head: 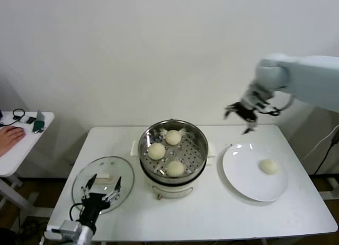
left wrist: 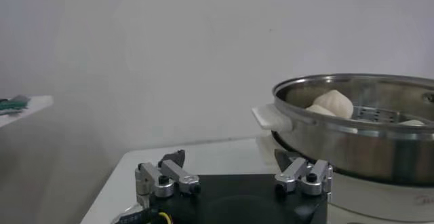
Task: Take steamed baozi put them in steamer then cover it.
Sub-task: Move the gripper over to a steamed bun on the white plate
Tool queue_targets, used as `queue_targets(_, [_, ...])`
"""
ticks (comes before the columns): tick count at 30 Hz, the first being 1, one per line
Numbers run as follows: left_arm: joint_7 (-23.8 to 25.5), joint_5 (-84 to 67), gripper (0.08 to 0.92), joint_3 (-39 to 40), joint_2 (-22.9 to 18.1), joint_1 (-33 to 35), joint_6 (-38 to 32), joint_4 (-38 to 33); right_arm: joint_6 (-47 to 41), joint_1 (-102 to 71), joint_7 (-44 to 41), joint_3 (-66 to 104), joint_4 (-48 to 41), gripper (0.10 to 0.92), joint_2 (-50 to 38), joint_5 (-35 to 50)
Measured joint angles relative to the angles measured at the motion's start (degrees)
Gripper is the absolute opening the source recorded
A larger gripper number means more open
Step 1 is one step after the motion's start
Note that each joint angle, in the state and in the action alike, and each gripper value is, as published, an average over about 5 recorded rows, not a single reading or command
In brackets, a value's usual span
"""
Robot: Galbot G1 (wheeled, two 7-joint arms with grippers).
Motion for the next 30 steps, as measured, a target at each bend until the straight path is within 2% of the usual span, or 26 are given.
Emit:
queue_targets(6, [0.1, 0.0, 0.823, -0.5, -0.2, -0.2, 0.1, 0.6, -5.5, -9.4, 0.3, 4.7, -4.0, 0.818, -6.8, -2.5])
queue_targets(12, [0.1, 0.3, 0.823, -1.0, -0.5, 0.2, 0.1, 1.1, -7.7, -23.4, 0.8, 15.9, -10.3, 0.806, -9.3, -7.3])
queue_targets(21, [0.1, 0.7, 0.823, -1.2, -0.9, 0.4, -0.1, 1.9, -7.5, -39.1, 1.4, 29.8, -20.5, 0.806, -8.0, -12.5])
queue_targets(30, [0.1, 0.9, 0.823, -1.6, -1.0, 0.6, -0.1, 2.0, -6.3, -46.5, 0.9, 37.3, -28.1, 0.806, -4.4, -14.1])
